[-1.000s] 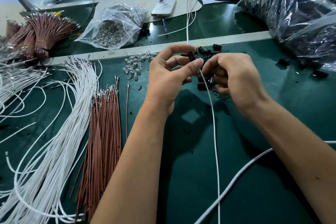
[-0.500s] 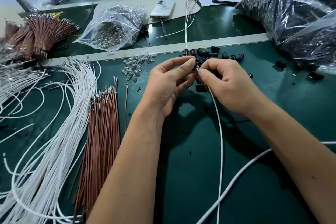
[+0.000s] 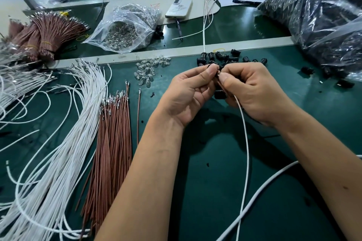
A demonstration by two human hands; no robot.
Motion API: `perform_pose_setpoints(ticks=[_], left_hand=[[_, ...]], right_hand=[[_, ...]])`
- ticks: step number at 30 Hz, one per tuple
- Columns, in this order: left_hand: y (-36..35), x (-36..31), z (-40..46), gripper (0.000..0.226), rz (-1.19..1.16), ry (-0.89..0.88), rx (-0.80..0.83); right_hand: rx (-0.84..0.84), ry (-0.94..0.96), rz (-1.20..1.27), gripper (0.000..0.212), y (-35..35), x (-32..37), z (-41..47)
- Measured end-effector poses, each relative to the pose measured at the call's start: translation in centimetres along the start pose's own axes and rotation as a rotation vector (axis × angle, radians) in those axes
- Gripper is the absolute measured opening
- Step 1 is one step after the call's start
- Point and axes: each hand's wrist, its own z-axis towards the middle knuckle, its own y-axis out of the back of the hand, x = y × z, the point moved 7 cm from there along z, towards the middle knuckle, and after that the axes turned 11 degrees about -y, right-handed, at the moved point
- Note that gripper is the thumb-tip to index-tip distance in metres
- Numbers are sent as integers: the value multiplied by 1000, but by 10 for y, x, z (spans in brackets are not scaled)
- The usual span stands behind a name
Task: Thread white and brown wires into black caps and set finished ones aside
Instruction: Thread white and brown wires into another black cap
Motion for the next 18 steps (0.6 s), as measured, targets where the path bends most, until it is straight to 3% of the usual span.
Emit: perform_pose_setpoints(ticks=[4, 14, 18], left_hand=[[-5, 2, -1, 11, -85, 33, 1], [-11, 4, -4, 13, -103, 51, 23], [-9, -3, -3, 6, -15, -36, 3]], right_hand=[[39, 14, 86, 38, -1, 0, 1], [61, 70, 19, 35, 7, 5, 0], [26, 52, -4, 36, 8, 1, 0]])
